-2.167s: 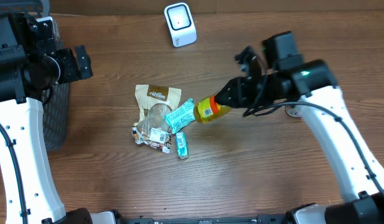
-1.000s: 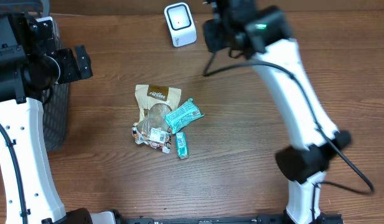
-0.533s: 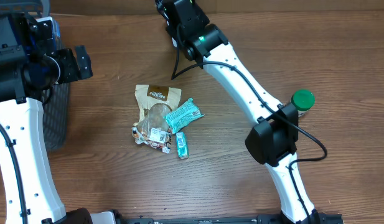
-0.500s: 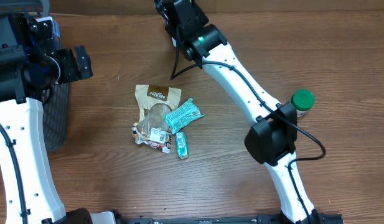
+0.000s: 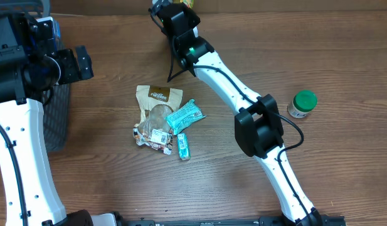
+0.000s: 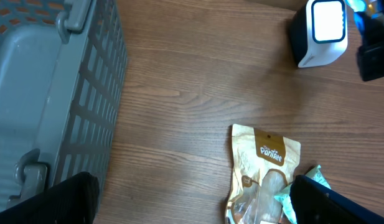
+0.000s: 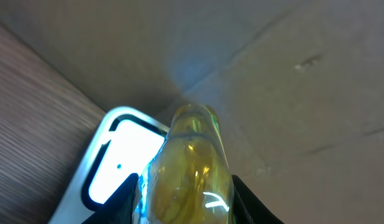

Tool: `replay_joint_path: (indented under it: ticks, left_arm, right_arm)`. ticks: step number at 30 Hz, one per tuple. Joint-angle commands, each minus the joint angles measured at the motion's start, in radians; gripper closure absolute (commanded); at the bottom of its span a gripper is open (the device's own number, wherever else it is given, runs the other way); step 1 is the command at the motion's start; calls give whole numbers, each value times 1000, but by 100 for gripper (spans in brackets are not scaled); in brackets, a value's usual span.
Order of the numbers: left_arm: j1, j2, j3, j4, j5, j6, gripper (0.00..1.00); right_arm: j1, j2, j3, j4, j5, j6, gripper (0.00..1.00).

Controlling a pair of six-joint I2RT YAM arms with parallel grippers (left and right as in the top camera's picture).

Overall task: Scan the item barcode
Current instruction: 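Carry the bottle up to the white scanner with the right gripper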

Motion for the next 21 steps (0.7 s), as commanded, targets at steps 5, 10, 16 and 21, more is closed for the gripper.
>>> replay_joint_path:
  ticks: [5,10,16,21]
  left_arm:
    - [-3,2,11,3,-2,-6,0]
    - [-3,2,11,3,-2,-6,0]
    - [-3,2,11,3,-2,-6,1]
    - [-3,2,11,3,-2,-6,0]
  right_arm:
    - [-9,7,13,35,39,-157,73]
    - [-9,7,13,35,14,-158,73]
    - [-11,7,13,38,14,-157,73]
    - [-15,7,13,38,14,-157,73]
